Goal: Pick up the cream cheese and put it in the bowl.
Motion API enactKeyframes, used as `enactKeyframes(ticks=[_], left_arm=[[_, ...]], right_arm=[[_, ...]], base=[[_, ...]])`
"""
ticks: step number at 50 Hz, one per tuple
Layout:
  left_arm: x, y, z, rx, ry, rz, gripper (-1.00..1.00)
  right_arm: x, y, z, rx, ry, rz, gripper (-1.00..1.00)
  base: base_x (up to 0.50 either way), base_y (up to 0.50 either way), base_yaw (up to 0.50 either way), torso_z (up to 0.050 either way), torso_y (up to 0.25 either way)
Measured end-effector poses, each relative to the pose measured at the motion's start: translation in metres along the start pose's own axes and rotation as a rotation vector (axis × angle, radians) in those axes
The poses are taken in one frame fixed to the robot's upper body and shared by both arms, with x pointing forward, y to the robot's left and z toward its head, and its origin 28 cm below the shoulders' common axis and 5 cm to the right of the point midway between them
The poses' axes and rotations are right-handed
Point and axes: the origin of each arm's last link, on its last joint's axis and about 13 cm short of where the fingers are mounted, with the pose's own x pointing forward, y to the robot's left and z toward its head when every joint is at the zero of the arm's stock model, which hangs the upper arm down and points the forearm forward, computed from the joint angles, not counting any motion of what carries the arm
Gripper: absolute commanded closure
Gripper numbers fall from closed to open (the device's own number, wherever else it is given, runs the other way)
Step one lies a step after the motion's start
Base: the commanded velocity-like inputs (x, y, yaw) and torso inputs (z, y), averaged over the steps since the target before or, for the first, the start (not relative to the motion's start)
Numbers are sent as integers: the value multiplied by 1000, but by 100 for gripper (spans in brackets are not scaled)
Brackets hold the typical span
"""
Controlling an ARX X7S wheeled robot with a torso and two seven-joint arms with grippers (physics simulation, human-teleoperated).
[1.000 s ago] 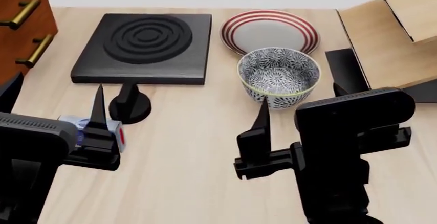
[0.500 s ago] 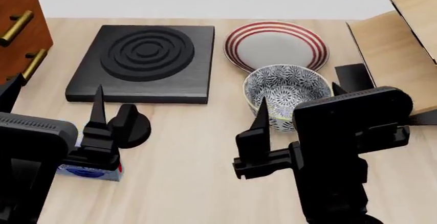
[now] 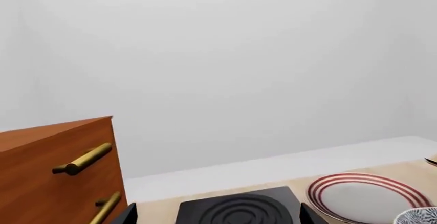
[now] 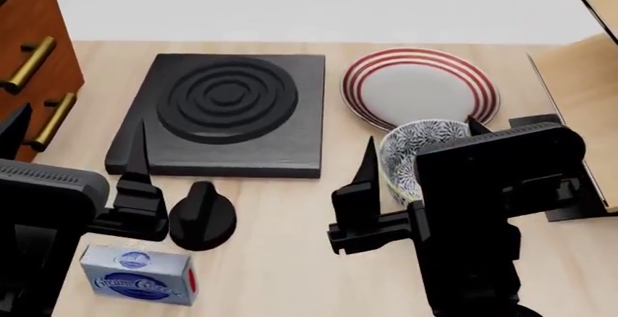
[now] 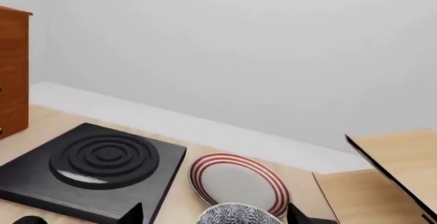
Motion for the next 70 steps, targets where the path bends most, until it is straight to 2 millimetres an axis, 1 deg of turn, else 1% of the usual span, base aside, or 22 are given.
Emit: enactKeyframes(ticks=[40,54,70], left_arm=[[1,0,-2,0,5,-2,-100],[1,0,-3,0,7,-2,-100],[0,1,-3,1,10,-3,-100]], right_arm=[[2,0,0,1,-2,4,-100],[3,0,-1,4,0,5,-100],[2,0,-1,18,10,22,-100]], base=[[275,0,0,0,1],[162,0,0,0,0],[0,0,0,0,0]])
